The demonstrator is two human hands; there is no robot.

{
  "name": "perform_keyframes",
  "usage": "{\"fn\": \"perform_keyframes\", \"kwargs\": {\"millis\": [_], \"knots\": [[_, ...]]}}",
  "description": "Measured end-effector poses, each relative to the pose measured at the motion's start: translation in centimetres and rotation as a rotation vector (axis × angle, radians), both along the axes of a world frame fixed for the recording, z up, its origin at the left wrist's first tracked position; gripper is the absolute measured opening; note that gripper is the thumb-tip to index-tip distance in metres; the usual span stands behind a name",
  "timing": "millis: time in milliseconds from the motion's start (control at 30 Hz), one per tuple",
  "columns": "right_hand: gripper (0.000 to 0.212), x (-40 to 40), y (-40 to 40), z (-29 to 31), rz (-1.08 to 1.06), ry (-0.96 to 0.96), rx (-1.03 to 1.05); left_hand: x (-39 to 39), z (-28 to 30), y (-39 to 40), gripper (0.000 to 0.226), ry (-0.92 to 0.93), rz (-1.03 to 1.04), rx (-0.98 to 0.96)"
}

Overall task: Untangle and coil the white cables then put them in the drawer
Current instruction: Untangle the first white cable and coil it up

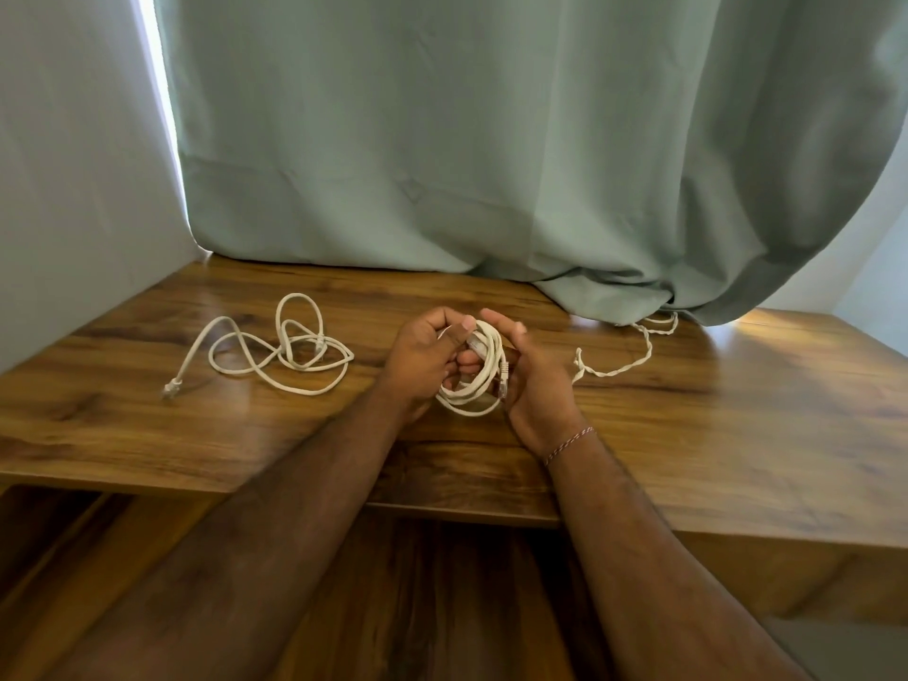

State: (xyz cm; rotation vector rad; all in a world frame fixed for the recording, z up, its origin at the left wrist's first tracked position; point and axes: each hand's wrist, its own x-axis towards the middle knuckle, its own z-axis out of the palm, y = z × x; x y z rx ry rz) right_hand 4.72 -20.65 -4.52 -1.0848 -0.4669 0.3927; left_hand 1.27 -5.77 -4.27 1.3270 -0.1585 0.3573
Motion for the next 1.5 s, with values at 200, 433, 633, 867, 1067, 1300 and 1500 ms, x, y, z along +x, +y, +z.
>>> {"fn": "perform_keyframes", "kwargs": {"millis": [200, 433, 633, 867, 1067, 1300, 1500], "knots": [[0.044, -0.1, 1.1, -0.6, -0.301, -0.243, -0.164, 0.7, -0.2, 0.5, 0.015, -0.026, 0.184, 0.05], [0.071, 0.0, 1.8, -0.8, -0.381, -0.446, -0.265, 1.1, -0.7, 0.1, 0.013, 0.009, 0.033, 0.032], [0.058, 0.1, 1.5, -0.9, -0.471, -0.556, -0.348, 1.7, -0.9, 0.0, 0.028, 0.031, 0.289, 0.218], [0.048, -0.2, 1.1, -0.6, -0.411, -0.58, -0.319, 1.1, -0.4, 0.1, 0.029, 0.12, 0.01, -0.059], [0.045, 0.1, 0.5, -0.4, -0.259, -0.479, -0.257, 1.2, -0.6, 0.7, 0.034, 0.092, -0.11, -0.107], [0.048, -0.7, 0.6, -0.3, -0.075, -0.313, -0.055, 1.3, -0.5, 0.6, 0.031, 0.081, 0.061, -0.079], [0.038, -1.3, 1.4, -0.3, -0.329, -0.696, -0.474, 1.4, -0.8, 0.5, 0.025, 0.091, 0.087, -0.083]]}}
